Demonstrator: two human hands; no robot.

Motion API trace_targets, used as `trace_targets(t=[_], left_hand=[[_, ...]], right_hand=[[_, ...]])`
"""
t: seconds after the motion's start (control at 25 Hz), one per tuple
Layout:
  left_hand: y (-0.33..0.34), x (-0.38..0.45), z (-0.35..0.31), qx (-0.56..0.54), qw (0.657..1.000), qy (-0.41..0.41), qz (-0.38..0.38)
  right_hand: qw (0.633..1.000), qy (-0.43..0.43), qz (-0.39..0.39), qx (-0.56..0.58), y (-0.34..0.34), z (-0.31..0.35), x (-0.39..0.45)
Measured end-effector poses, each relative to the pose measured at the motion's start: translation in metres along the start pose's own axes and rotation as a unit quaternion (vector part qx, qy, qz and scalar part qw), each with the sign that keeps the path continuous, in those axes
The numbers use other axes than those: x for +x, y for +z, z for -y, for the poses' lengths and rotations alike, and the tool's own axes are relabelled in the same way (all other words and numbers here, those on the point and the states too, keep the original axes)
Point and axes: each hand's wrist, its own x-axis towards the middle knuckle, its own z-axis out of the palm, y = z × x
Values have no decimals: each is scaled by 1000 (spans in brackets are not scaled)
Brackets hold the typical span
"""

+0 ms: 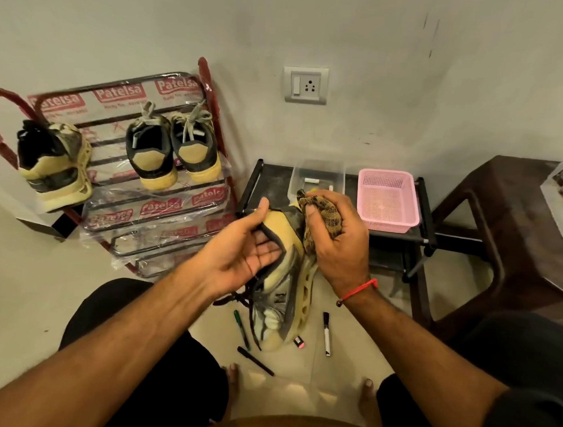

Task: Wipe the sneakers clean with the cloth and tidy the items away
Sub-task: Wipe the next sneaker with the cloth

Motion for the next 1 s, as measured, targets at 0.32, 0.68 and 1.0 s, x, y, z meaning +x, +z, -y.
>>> trace_targets(t=[0.32, 0.68, 1.0], left_hand=[[2, 38, 28, -68, 997, 15, 38], [-18, 53, 24, -46, 995, 53, 70], [-17, 56, 28, -28, 997, 65, 37]], right_hand=[[956, -38, 183, -228, 2, -31, 10], [947, -114, 201, -221, 9, -44, 15], [942, -113, 209, -237, 20, -47, 3]])
